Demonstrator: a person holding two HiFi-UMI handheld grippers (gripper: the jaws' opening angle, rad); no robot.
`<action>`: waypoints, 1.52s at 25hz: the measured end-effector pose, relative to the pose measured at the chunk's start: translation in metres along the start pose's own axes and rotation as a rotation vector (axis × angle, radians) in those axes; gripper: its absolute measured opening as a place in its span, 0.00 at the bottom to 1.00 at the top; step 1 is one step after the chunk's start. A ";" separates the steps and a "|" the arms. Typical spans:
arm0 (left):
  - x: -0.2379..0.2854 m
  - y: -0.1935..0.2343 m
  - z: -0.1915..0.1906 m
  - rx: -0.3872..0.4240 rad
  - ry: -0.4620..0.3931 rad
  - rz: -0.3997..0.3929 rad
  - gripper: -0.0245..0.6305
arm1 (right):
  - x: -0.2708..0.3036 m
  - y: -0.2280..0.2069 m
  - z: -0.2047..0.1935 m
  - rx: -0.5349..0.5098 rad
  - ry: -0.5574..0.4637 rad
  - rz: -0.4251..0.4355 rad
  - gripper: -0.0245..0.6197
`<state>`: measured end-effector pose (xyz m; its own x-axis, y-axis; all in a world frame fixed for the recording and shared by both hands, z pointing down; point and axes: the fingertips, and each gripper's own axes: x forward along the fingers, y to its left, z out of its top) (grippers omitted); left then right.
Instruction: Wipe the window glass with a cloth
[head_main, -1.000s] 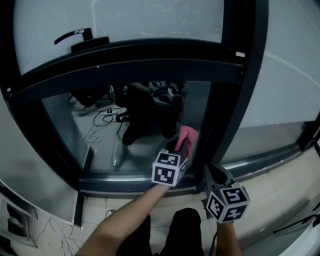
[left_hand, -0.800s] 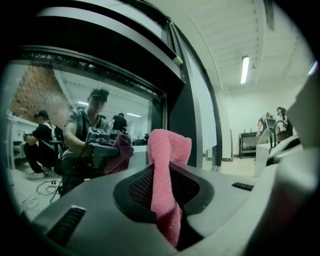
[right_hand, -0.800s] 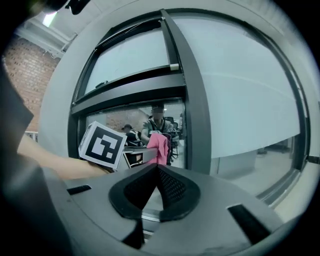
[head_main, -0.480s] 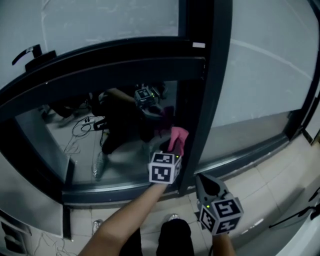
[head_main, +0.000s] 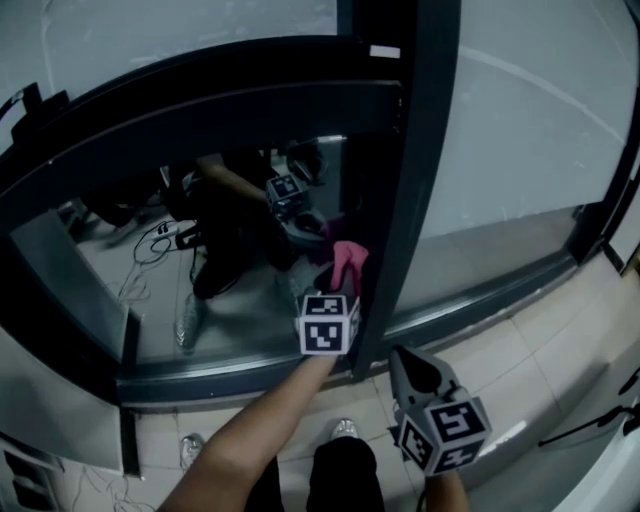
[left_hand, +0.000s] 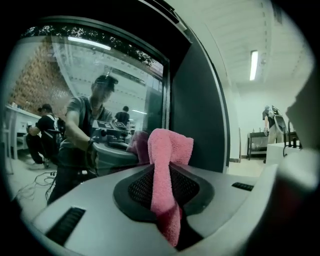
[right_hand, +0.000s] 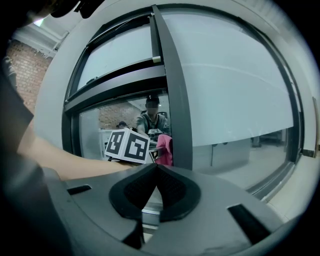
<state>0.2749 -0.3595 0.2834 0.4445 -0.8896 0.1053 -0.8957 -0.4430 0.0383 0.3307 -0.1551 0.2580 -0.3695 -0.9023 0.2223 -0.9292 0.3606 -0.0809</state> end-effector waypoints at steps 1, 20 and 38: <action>0.000 0.005 0.000 0.000 -0.001 0.016 0.13 | 0.002 0.000 -0.001 -0.005 0.003 0.002 0.05; -0.081 0.115 -0.011 0.031 0.012 0.135 0.13 | 0.044 0.084 0.007 -0.036 0.009 0.131 0.05; -0.184 0.238 -0.003 0.048 -0.015 0.237 0.13 | 0.098 0.216 0.015 -0.084 0.004 0.318 0.05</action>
<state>-0.0205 -0.3009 0.2758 0.2222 -0.9707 0.0913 -0.9736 -0.2259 -0.0331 0.0940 -0.1689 0.2473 -0.6406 -0.7407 0.2024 -0.7636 0.6422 -0.0669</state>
